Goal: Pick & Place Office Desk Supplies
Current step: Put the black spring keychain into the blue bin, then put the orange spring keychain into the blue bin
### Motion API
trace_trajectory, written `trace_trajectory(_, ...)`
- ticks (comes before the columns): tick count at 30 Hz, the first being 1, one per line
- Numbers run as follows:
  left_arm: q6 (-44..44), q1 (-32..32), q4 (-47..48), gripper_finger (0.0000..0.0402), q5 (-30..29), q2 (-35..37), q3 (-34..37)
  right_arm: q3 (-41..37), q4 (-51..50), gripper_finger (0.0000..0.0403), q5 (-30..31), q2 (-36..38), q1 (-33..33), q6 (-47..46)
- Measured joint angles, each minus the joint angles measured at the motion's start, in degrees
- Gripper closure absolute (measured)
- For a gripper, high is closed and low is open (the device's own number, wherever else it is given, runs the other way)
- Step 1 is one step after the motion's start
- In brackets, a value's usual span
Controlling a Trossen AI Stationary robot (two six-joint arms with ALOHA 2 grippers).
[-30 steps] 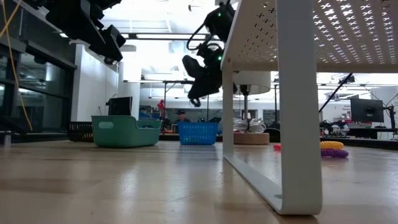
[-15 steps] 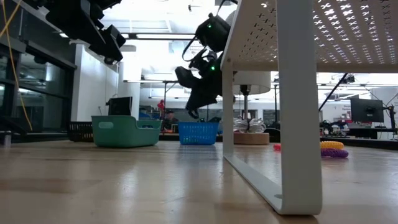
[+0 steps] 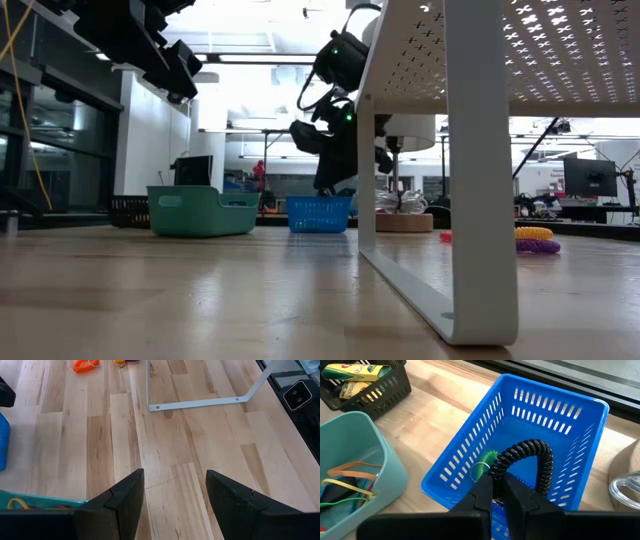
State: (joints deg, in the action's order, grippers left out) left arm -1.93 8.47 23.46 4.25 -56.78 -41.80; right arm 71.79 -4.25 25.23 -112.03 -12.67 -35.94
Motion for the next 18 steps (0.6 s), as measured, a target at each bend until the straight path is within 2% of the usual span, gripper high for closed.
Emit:
trace_trajectory(11, 0.00, 0.02, 0.00, 0.0195, 0.00, -0.01, 0.00, 0.00, 0.13, 0.0322, -0.04, 0.00, 0.00, 0.13)
trace_trajectory(18, 0.00, 0.00, 0.00, 0.0195, 0.00, 0.00, 0.00, 0.00, 0.15, 0.0312, -0.04, 0.00, 0.00, 0.13)
